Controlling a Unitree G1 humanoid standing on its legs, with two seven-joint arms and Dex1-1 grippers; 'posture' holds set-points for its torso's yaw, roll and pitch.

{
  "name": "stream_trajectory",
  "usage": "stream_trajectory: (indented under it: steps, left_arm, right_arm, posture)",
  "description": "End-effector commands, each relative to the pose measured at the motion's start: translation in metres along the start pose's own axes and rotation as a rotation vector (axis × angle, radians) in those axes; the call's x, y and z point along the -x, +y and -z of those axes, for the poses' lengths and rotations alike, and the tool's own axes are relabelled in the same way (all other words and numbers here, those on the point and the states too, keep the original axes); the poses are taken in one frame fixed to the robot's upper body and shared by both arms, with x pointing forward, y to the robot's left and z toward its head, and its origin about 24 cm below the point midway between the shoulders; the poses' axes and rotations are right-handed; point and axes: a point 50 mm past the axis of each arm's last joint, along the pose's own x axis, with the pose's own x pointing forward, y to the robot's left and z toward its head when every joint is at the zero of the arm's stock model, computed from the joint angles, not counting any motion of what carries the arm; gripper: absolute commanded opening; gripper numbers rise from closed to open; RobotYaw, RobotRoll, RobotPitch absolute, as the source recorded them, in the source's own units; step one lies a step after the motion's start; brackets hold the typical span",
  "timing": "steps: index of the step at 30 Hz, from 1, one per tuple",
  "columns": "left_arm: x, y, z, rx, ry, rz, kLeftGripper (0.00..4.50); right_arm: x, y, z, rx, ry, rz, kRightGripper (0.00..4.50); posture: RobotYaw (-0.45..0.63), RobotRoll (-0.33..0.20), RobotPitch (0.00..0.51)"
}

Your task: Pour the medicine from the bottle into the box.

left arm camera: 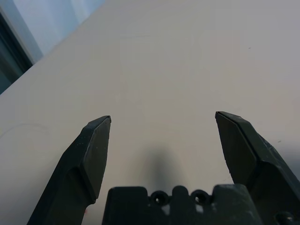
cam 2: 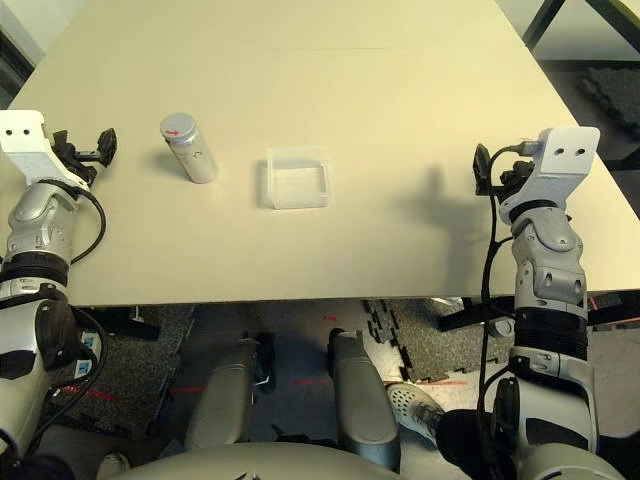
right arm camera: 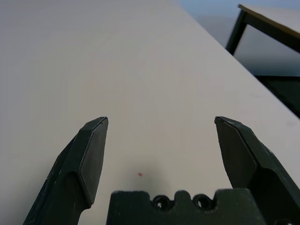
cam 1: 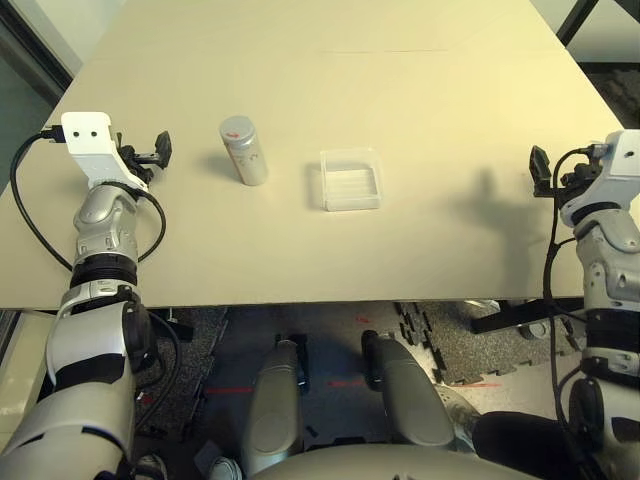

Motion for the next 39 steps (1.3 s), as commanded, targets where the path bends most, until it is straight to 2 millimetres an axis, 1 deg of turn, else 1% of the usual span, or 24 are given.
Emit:
stream_trajectory:
  steps: [1, 4, 6, 9, 13, 15, 18, 23, 27, 29, 32, 39]
  left_arm:
    - [0.007, 0.01, 0.008, -0.008, 0.033, -0.024, 4.47]
    - [0.007, 0.012, 0.01, -0.009, 0.041, -0.033, 4.47]
    - [0.006, 0.008, 0.01, -0.008, 0.039, -0.02, 4.47]
    - [0.002, 0.001, 0.002, -0.011, 0.009, 0.026, 4.47]
    - [0.0, -0.006, -0.01, -0.028, -0.013, 0.15, 4.47]
    - [0.002, -0.013, -0.013, -0.006, -0.006, 0.274, 4.47]
    - [0.012, -0.023, -0.021, 0.004, 0.01, 0.464, 4.47]
    - [0.036, -0.036, -0.033, -0.009, 0.082, 0.66, 4.47]
    - [0.051, -0.048, -0.032, -0.03, 0.146, 0.762, 4.47]
    - [0.053, -0.054, -0.029, -0.038, 0.168, 0.793, 4.47]
    - [0.05, -0.062, -0.025, -0.041, 0.171, 0.805, 4.47]
    - [0.032, -0.072, -0.018, -0.038, 0.154, 0.792, 4.47]
  right_arm:
    - [0.0, 0.006, 0.004, -0.058, 0.012, -0.034, 4.5]
    - [0.0, 0.01, 0.007, -0.076, 0.021, -0.056, 4.5]
    - [-0.001, 0.011, 0.006, -0.071, 0.018, -0.068, 4.5]
    - [-0.003, 0.011, 0.001, -0.068, 0.014, -0.095, 4.5]
    - [-0.006, 0.018, -0.008, -0.052, 0.014, -0.166, 4.5]
    - [-0.007, 0.023, -0.012, -0.045, 0.02, -0.203, 4.5]
    - [-0.007, 0.031, -0.02, -0.033, 0.046, -0.29, 4.5]
    - [0.004, 0.055, -0.027, -0.017, 0.149, -0.504, 4.5]
    - [0.011, 0.075, -0.031, -0.017, 0.199, -0.627, 4.5]
    - [0.014, 0.087, -0.033, -0.023, 0.221, -0.698, 4.5]
    - [0.019, 0.103, -0.036, -0.026, 0.239, -0.789, 4.5]
    - [0.025, 0.124, -0.042, -0.024, 0.25, -0.892, 4.5]
  posture:
    - [-0.12, 0.0, 0.237]
    - [-0.13, 0.0, 0.241]
    - [-0.13, 0.0, 0.242]
    - [-0.11, 0.0, 0.235]
    - [-0.09, 0.0, 0.225]
    - [-0.08, 0.0, 0.22]
    - [-0.06, 0.0, 0.21]
    - [-0.06, 0.0, 0.198]
    - [-0.06, 0.0, 0.192]
    - [-0.06, 0.0, 0.191]
    - [-0.08, 0.0, 0.186]
    - [-0.12, 0.0, 0.182]
